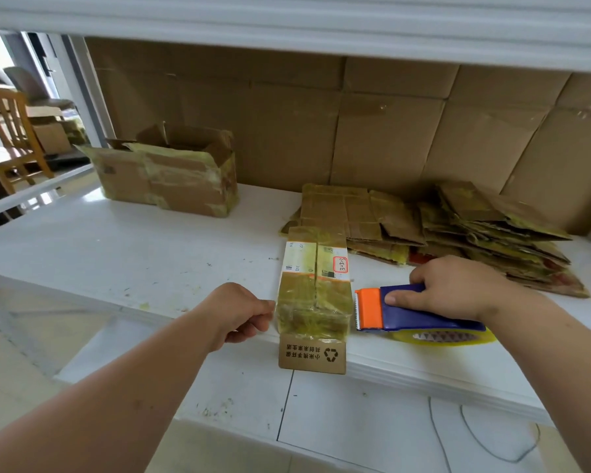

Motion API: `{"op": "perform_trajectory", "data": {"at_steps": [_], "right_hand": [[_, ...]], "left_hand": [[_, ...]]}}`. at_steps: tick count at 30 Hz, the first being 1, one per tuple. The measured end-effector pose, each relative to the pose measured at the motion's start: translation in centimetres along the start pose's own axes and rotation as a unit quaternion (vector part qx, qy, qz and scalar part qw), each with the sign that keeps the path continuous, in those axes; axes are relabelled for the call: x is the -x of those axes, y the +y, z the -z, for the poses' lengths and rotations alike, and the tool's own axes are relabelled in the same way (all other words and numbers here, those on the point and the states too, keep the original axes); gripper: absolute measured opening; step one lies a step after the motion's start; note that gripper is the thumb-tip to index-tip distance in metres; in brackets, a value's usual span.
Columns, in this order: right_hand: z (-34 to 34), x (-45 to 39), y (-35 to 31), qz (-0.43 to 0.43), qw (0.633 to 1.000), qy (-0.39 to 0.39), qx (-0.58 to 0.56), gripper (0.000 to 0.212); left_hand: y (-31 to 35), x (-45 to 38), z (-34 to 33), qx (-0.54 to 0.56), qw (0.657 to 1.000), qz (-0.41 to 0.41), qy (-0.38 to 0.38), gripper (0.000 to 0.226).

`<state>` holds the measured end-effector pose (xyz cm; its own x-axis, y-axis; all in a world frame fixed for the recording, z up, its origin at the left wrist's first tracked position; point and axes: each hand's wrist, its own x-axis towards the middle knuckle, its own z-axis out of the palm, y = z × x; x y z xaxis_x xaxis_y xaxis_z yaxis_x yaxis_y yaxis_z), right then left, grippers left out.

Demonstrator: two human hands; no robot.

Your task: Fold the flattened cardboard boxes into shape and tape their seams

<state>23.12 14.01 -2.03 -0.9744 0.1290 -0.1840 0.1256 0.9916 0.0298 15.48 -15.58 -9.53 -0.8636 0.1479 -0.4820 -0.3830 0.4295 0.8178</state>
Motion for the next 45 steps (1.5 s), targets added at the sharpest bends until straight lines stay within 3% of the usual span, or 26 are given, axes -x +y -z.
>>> {"op": "perform_trajectory", "data": {"at_steps": [9, 15, 17, 20, 23, 25, 27, 38, 45], "right_hand": [[-0.3, -0.5, -0.4, 0.006, 1.000, 0.013, 0.013, 0.063], [0.0, -0.4, -0.4, 0.005, 1.000, 0.003, 0.010, 0.059], [0.0, -0.4, -0.3, 0.007, 1.000, 0.002, 0.006, 0.059], [-0.1, -0.4, -0.2, 0.011, 1.000, 0.003, 0.003, 0.061], [0.0, -0.2, -0.2, 0.015, 1.000, 0.006, 0.003, 0.061], [-0.1, -0.1, -0.1, 0.021, 1.000, 0.011, 0.006, 0.061], [-0.2, 0.1, 0.0, 0.026, 0.999, 0.018, 0.014, 0.061], [-0.7, 1.8, 4.6, 0.027, 0.998, 0.016, -0.051, 0.061], [-0.6, 2.0, 4.4, 0.025, 0.998, 0.031, 0.041, 0.067]], "left_hand": [[1.7, 0.1, 0.0, -0.148, 0.989, 0.008, -0.016, 0.026], [1.5, 0.2, -0.8, -0.291, 0.957, -0.003, -0.023, 0.028], [1.3, -0.5, -0.6, -0.323, 0.943, -0.073, 0.038, 0.027], [3.0, -0.4, -1.0, -0.276, 0.917, -0.268, 0.102, 0.038], [5.0, 0.4, -3.5, -0.366, 0.838, -0.404, -0.004, 0.053], [4.6, 0.2, -5.3, -0.495, 0.780, -0.378, -0.061, 0.056], [3.7, -0.5, -6.1, -0.556, 0.754, -0.345, -0.060, 0.055], [4.0, -1.1, -5.9, -0.588, 0.745, -0.305, -0.084, 0.057], [3.9, -1.0, -6.0, -0.584, 0.747, -0.305, -0.082, 0.057]]}}
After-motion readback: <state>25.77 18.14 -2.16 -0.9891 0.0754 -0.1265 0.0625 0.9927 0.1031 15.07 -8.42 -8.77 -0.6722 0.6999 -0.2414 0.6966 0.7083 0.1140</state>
